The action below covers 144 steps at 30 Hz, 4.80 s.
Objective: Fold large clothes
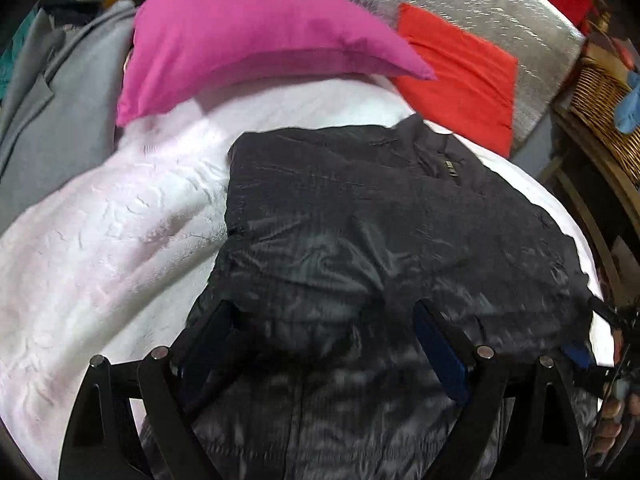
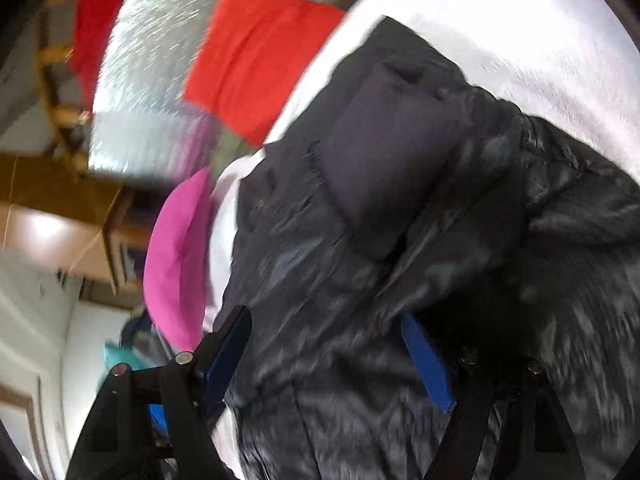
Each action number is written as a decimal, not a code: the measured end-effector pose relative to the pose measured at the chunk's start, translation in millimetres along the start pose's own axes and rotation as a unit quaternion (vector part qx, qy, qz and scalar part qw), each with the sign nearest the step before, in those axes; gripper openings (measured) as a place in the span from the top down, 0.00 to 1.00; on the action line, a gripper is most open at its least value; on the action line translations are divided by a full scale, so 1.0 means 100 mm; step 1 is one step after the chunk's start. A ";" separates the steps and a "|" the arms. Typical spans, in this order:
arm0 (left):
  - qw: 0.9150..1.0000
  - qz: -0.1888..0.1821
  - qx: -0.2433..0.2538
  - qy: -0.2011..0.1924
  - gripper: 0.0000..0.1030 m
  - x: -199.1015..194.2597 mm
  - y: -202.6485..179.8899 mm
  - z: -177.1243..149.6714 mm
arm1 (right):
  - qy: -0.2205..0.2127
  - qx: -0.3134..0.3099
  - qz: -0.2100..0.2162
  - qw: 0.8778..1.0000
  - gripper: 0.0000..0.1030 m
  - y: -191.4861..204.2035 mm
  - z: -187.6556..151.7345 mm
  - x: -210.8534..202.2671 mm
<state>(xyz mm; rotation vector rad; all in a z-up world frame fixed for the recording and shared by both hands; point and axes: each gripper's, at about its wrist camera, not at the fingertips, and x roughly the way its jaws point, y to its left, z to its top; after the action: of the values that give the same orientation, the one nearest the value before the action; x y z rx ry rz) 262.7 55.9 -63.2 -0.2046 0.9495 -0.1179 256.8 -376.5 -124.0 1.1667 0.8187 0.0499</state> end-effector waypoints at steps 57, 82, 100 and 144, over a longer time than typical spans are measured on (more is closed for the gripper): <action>0.993 0.073 0.068 -0.059 0.07 -0.59 0.07 -0.51 | 0.011 -0.244 -0.093 0.965 0.28 0.29 -0.71 -1.09; 0.988 0.064 0.038 -0.139 0.07 -1.66 0.59 -1.64 | -0.043 -0.264 -0.061 0.962 0.27 -0.27 -1.88 -1.99; 0.989 0.056 -0.049 -0.128 0.07 -1.60 0.98 -1.74 | -0.048 -0.214 -0.026 0.975 0.27 -0.61 -1.91 -2.03; 0.988 0.086 -0.065 -0.111 0.07 -1.55 1.02 -1.79 | -0.077 -0.192 0.009 0.978 0.18 -0.73 -1.88 -2.16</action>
<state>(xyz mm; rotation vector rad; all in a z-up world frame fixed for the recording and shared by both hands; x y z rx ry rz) 28.2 162.4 -64.2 -0.2491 0.7500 0.1246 -35.7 -352.8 -94.1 0.8026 0.6274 0.1261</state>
